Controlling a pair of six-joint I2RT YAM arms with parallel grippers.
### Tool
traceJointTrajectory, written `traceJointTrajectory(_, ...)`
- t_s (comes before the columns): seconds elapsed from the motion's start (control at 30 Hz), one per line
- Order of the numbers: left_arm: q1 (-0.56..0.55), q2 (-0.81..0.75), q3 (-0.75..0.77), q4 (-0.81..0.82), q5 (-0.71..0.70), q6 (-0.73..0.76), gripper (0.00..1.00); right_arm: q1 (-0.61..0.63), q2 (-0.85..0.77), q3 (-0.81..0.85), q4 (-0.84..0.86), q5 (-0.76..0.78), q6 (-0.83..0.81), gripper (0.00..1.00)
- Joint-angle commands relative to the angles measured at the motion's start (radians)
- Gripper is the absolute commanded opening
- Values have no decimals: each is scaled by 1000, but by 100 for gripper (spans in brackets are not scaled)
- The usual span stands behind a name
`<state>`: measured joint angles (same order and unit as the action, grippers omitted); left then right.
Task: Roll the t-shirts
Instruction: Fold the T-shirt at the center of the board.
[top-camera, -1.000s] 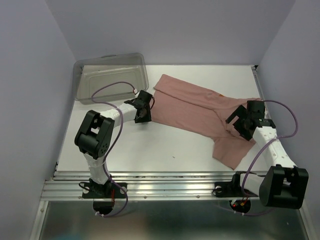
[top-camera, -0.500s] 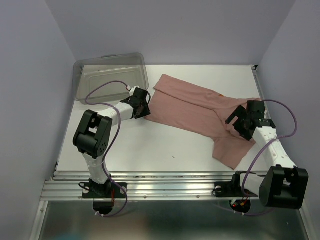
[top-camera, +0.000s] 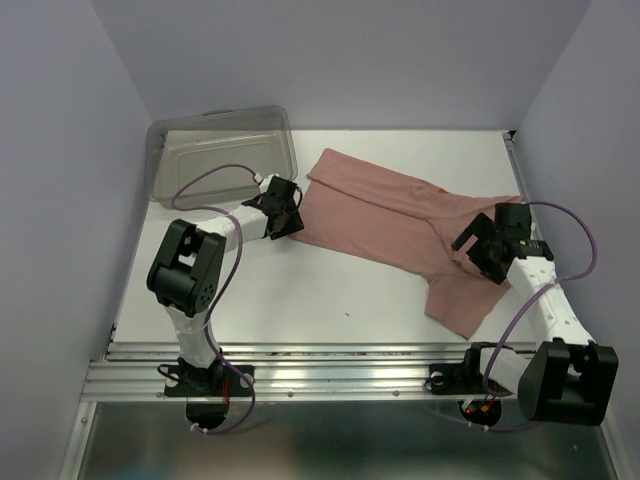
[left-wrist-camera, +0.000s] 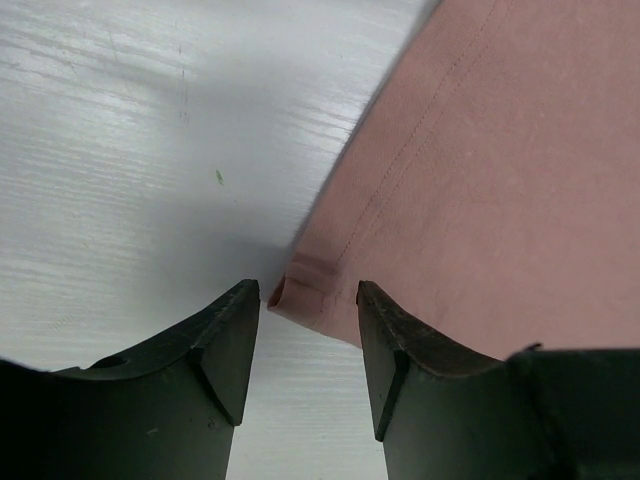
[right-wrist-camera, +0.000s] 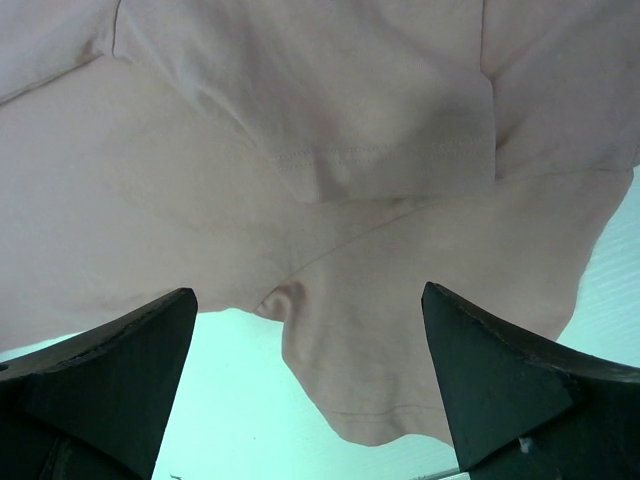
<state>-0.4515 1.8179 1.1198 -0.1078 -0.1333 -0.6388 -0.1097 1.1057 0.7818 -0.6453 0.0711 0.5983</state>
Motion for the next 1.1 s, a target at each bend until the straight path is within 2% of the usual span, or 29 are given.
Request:
traceJointTrajectory(0.0,-15,17,-6,2,7,-10,55,8,-27,14,-19,15,1,100)
traceJointTrajectory(0.13,-26,34,-6,-10,3,-18,54,8,-32,19,-28,19,6,100)
traceJointTrajectory(0.3,-35,38,-20,-13,-9,-33,49,8,-35,22,-37,24,14,100)
traceJointTrajectory(0.37,-33,38,-17,-13,-8,-32,43,8,-37,25,-40,24,17,100)
traceJointTrajectory(0.4,-35,35,-15,-13,-11,-30,30,8,-37,27,-45,24,21,100)
traceJointTrajectory(0.47,-36,18,-14,-15,-18,-27,13,8,-38,31,-53,29,26,100)
traceJointTrajectory(0.5,-36,12,-8,-23,-26,-24,0,8,-38,31,-66,33,34,100)
traceJointTrajectory(0.63,-38,-31,23,-56,-54,4,0,8,-3,66,-148,50,81,100)
traceJointTrajectory(0.77,-39,-71,54,-82,-66,31,0,8,65,89,-235,-13,139,99)
traceJointTrajectory(0.93,-38,-95,78,-95,-43,54,0,8,23,4,-307,4,225,97)
traceJointTrajectory(1.07,-39,-95,95,-101,-37,73,0,8,-10,-52,-355,-5,268,91)
